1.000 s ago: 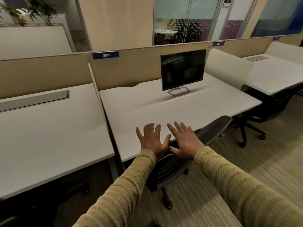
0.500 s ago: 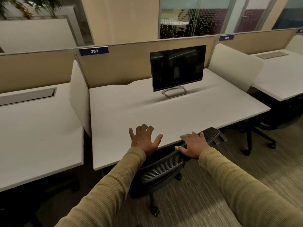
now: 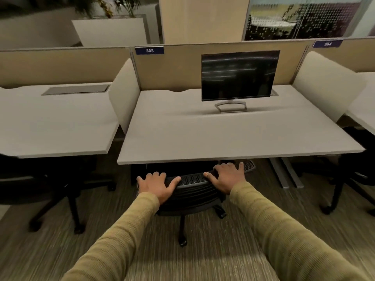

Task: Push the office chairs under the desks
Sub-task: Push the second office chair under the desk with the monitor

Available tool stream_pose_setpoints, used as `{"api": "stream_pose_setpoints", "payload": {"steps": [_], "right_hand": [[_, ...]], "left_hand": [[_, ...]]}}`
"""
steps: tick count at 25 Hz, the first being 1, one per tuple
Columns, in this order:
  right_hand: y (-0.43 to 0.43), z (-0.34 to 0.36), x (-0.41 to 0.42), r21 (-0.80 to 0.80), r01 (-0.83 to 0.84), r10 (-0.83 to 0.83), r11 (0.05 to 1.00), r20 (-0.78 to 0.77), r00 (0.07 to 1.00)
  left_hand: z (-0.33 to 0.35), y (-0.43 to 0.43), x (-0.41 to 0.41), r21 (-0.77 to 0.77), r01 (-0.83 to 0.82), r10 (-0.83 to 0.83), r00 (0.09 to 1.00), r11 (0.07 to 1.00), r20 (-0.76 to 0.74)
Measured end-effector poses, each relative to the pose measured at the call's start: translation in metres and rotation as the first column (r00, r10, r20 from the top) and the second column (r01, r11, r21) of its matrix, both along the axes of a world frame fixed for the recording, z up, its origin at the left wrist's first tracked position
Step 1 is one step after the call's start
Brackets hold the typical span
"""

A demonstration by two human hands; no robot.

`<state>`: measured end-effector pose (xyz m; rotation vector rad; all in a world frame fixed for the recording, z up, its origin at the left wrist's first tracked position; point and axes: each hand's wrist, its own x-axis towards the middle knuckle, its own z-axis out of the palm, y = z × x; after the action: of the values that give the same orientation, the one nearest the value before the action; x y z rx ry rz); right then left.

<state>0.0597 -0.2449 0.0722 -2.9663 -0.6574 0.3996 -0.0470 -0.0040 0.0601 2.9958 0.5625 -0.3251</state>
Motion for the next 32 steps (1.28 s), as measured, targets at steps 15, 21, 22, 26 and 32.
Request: {"api": "stream_pose_setpoints", "payload": {"steps": [15, 21, 22, 26, 32], "right_hand": [[-0.136, -0.037, -0.17, 0.244, 0.039, -0.138, 0.969, 0.405, 0.904], [-0.2, -0.051, -0.191, 0.34, 0.002, -0.161, 0.941, 0.44, 0.883], [-0.214, -0.054, -0.192, 0.353, 0.005, -0.172, 0.935, 0.441, 0.881], [-0.257, -0.056, -0.179, 0.368, -0.003, -0.167, 0.93, 0.428, 0.888], [-0.297, -0.041, -0.138, 0.237, -0.033, -0.061, 0.971, 0.375, 0.925]], "left_hand": [[-0.018, -0.109, -0.12, 0.128, 0.201, -0.231, 0.927, 0.971, 0.297], [-0.019, -0.159, -0.132, 0.166, 0.238, -0.288, 0.841, 0.957, 0.457], [-0.017, -0.17, -0.129, 0.164, 0.235, -0.286, 0.836, 0.958, 0.469], [-0.016, -0.209, -0.117, 0.146, 0.209, -0.255, 0.824, 0.967, 0.506], [-0.017, -0.255, -0.09, 0.127, 0.183, -0.223, 0.81, 0.975, 0.542]]}}
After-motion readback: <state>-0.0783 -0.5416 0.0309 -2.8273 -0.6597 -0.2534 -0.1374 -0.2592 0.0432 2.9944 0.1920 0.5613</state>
